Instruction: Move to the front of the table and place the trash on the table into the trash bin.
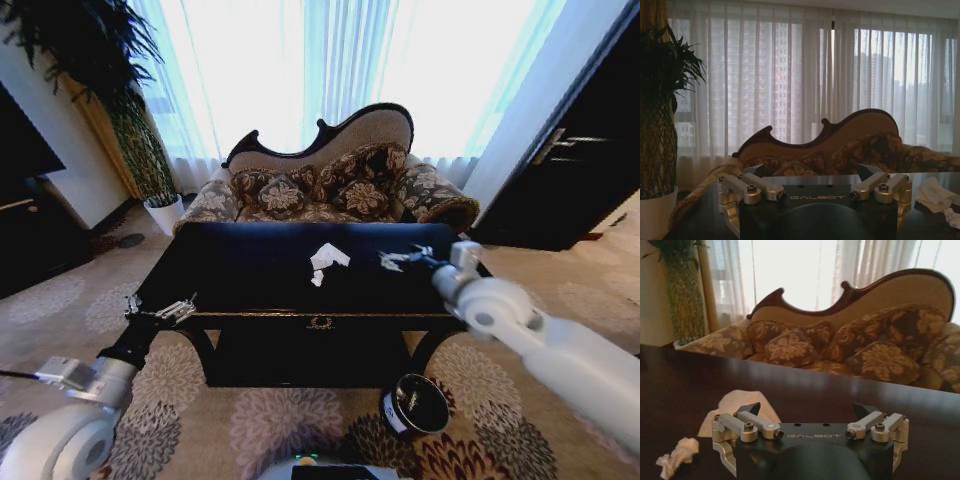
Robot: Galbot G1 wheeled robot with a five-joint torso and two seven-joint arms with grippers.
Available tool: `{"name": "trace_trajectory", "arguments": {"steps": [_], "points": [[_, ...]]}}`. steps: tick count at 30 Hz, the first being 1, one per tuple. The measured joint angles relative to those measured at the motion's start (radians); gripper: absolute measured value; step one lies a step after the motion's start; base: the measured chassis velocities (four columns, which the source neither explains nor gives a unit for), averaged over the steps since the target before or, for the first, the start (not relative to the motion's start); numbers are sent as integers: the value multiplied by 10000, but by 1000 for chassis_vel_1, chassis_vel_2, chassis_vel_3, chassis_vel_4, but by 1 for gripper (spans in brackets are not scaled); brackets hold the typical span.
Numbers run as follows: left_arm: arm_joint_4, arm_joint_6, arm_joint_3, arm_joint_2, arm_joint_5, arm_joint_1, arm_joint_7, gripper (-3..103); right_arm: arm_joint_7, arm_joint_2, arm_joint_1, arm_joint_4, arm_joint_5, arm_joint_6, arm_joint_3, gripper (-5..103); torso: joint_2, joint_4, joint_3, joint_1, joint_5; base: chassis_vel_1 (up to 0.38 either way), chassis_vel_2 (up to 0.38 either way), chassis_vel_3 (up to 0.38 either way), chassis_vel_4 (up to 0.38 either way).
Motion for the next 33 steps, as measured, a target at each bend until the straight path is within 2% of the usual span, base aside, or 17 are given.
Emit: {"name": "trace_trajectory", "arguments": {"steps": [2, 3, 6, 14, 18, 21, 25, 33], "points": [[-1, 0, 0, 0, 0, 1, -1, 100, 107, 343, 869, -252, -14, -112, -908, 100, 0, 0, 0, 0, 1, 0, 0, 0, 0], [-1, 0, 0, 0, 0, 1, -1, 100, 107, 343, 869, -252, -14, -112, -908, 100, 0, 0, 0, 0, 1, 0, 0, 0, 0], [-1, 0, 0, 0, 0, 0, 0, 100, 220, 739, 2013, -632, -70, -216, -1918, 100, 0, 0, -1, 0, -1, 0, 0, 0, 0], [-1, 1, 0, 0, 0, 1, -1, 100, 419, 1529, 3241, -1428, -94, -352, -3225, 100, 0, -2, -1, 0, 0, 0, 0, 0, 0], [-1, 0, 0, 0, 0, 1, -1, 100, 630, 1969, 3414, -1722, 4, -474, -3614, 100, 0, -2, -1, -1, 2, 0, 0, 0, 0], [0, 0, 0, 0, 0, 1, -1, 100, 1261, 2552, 3773, -1986, 602, -669, -4019, 100, 0, -1, 0, 0, 1, 0, 0, 0, 0], [0, 1, 0, 0, 0, 1, -1, 100, 1551, 2955, 4097, -2194, 791, -768, -4366, 100, 1, 1, -1, -1, -1, 0, 0, 0, 0], [0, 1, 0, 0, 0, 0, -1, 100, 1490, 3366, 4156, -2686, 377, -799, -4646, 100, 1, -3, -1, -1, 2, 0, 0, 0, 0]]}}
